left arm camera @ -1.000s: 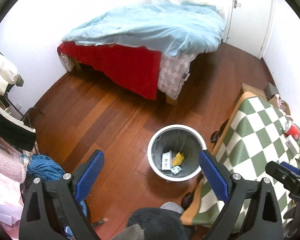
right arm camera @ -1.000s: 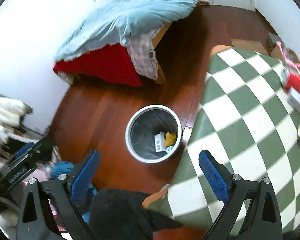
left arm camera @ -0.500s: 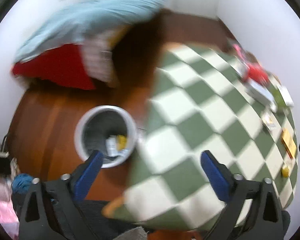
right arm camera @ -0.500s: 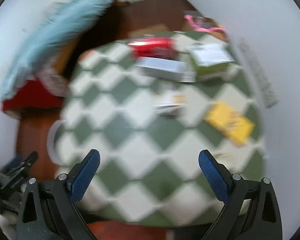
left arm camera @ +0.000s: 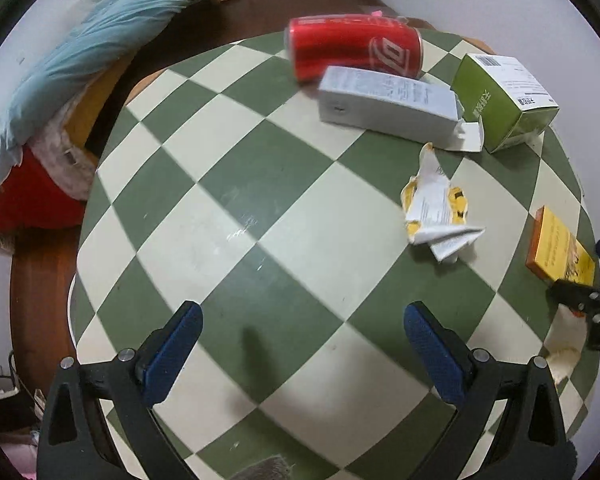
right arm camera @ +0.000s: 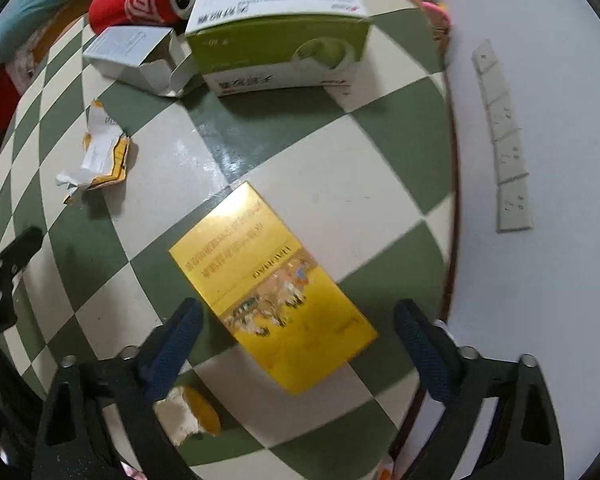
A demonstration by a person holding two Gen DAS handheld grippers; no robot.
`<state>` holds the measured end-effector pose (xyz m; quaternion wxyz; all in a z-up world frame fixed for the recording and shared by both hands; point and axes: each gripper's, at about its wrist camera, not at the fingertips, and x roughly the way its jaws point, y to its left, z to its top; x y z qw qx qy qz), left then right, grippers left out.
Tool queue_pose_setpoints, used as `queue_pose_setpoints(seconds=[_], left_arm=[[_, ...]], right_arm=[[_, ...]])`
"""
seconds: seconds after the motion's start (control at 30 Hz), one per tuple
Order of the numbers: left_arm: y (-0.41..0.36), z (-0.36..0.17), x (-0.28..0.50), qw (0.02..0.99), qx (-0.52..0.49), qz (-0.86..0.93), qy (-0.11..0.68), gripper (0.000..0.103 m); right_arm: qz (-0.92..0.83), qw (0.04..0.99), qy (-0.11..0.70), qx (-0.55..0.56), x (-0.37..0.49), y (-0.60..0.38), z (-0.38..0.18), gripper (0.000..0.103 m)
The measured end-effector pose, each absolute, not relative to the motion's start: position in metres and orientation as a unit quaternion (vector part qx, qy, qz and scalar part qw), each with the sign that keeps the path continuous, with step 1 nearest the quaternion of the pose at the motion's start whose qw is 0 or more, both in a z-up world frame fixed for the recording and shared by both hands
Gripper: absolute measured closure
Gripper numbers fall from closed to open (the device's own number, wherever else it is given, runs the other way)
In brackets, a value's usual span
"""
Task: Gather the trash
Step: 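Grasp the yellow box with the right tool while the left tool grasps the paper wrapper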
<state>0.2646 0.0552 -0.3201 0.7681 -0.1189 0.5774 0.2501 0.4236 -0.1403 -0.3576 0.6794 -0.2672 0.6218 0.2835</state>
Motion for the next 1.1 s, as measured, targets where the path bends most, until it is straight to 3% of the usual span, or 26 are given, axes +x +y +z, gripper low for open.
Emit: queue_pose_setpoints(seconds=[0.1,0.13,0.23,0.4,0.7,0.8,0.87,0.9,0.97,1.1], left_arm=[[0.056,-0.319,0.27,0.769,-0.115,0.25,0.578,0.0],[0.055,-0.32,0.273,0.769,-0.115,0.25,0.577,0.0],[0.056,-0.319,0.278,0.767,-0.128,0.247,0.577,0.0],[0.056,-0.318,0.292,0.768,-0.153,0.236,0.576,0.0],[0.038,-0.333,0.335,0.758,-0.171,0.179,0.603,0.001],[0.033,-0.334,0.343,0.765,-0.172,0.173,0.596,0.014],[0.029,-0.33,0.345,0.77,-0.168,0.174,0.59,0.042],[0.026,-0.33,0.347,0.771,-0.16,0.176,0.591,0.048],[0.024,-0.33,0.349,0.774,-0.158,0.171,0.589,0.075],[0.018,-0.33,0.346,0.782,-0.131,0.179,0.582,0.096]], right_arm=[[0.299,0.683,0.604,-0.283,0.42,-0.138,-0.363,0.017],[0.301,0.689,0.598,-0.278,0.42,-0.139,-0.361,0.024],[0.267,0.717,0.606,-0.217,0.433,-0.152,-0.357,0.03],[0.178,0.743,0.642,-0.061,0.468,-0.193,-0.354,0.029],[0.19,0.742,0.628,-0.135,0.463,-0.178,-0.358,0.025],[0.188,0.744,0.624,-0.146,0.46,-0.169,-0.361,0.026],[0.185,0.751,0.612,-0.165,0.454,-0.167,-0.362,0.027],[0.187,0.753,0.608,-0.167,0.45,-0.165,-0.36,0.029],[0.188,0.756,0.604,-0.165,0.447,-0.166,-0.36,0.032],[0.19,0.76,0.599,-0.164,0.444,-0.168,-0.358,0.038]])
